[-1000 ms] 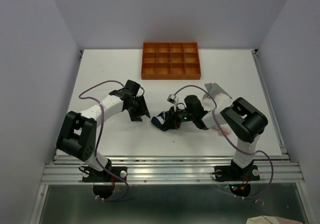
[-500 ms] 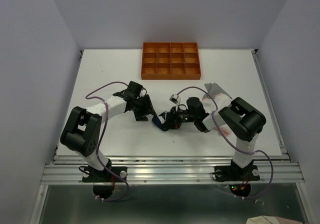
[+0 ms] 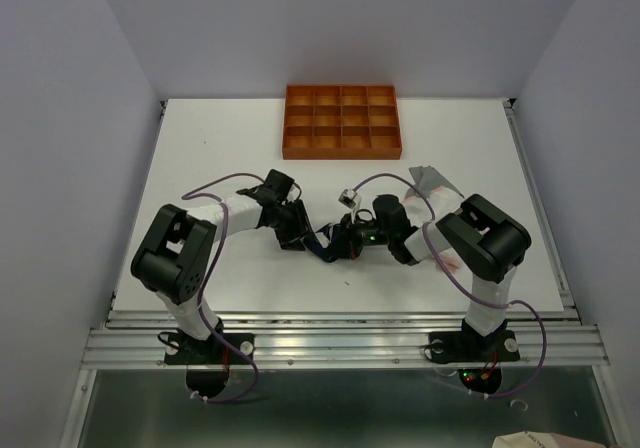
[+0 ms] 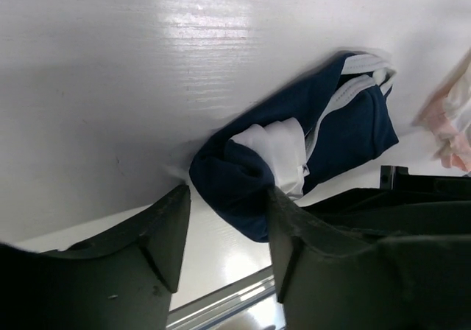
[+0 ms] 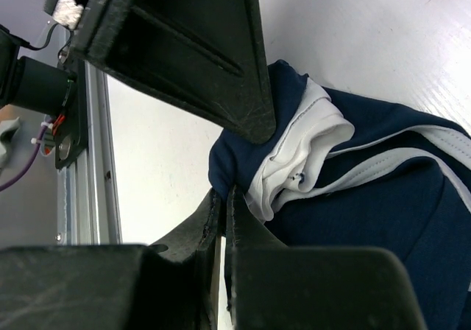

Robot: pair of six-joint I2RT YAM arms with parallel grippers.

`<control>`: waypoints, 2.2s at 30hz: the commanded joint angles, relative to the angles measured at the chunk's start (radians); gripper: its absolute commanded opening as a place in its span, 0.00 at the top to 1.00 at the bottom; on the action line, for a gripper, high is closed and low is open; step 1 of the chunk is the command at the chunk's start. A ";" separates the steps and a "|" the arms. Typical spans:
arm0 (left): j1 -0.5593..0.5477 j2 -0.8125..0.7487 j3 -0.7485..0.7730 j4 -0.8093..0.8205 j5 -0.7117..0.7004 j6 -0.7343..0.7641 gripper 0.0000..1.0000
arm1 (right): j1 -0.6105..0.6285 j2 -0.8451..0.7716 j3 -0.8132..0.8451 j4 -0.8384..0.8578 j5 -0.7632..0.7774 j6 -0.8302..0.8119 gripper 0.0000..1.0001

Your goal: Roll the underwear

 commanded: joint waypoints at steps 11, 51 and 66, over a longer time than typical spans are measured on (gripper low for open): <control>-0.031 0.049 0.056 -0.080 -0.156 -0.064 1.00 | -0.004 -0.004 -0.017 0.026 -0.041 -0.108 0.99; -0.036 0.297 0.508 -0.881 -0.397 -0.137 1.00 | 0.418 -0.204 0.129 -0.293 0.464 -0.870 0.33; -0.031 0.288 0.505 -0.881 -0.398 -0.149 1.00 | 0.506 -0.126 0.134 -0.190 0.610 -0.959 0.32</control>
